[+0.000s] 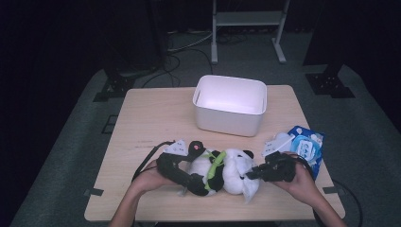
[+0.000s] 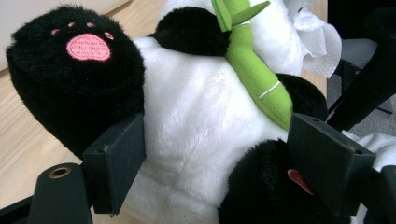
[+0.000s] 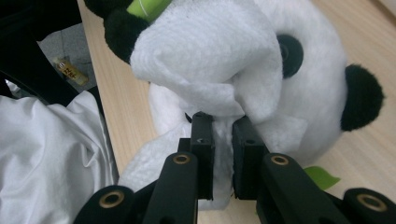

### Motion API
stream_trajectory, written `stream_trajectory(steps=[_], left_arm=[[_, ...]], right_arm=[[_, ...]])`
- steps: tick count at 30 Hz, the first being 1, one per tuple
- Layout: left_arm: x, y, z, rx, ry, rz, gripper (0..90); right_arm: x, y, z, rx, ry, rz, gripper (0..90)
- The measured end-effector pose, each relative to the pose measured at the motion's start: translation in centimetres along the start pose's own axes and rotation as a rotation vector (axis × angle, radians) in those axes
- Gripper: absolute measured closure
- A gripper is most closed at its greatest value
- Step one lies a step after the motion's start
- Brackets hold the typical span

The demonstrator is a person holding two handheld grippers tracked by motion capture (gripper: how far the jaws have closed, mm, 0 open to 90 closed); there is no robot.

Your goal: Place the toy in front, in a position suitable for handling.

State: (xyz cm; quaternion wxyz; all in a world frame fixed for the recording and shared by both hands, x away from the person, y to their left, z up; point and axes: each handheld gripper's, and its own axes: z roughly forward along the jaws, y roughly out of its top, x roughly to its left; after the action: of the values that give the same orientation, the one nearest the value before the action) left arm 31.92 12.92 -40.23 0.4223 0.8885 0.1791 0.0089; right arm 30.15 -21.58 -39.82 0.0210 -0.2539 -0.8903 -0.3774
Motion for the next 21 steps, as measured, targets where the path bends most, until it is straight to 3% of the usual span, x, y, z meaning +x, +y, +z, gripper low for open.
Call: stream_trajectory(steps=[6, 10, 19, 21], left_arm=[[0.0, 0.0, 0.1, 0.004, 0.005, 0.003, 18.9], [0.0, 0.0, 0.1, 0.002, 0.009, -0.002, 18.9], [-0.1, 0.0, 0.2, 0.006, 0.016, 0.002, 18.8], [-0.2, 0.0, 0.1, 0.008, 0.018, 0.002, 18.8]], right_arm=[[0.2, -0.6, 0.1, 0.007, 0.006, 0.014, 80.7], [0.6, 0.1, 0.0, 0.012, -0.003, -0.012, 80.7], [3.2, 4.8, 2.7, 0.044, 0.043, -0.132, 80.7], [3.6, 5.4, 3.4, 0.058, 0.035, -0.158, 80.7]])
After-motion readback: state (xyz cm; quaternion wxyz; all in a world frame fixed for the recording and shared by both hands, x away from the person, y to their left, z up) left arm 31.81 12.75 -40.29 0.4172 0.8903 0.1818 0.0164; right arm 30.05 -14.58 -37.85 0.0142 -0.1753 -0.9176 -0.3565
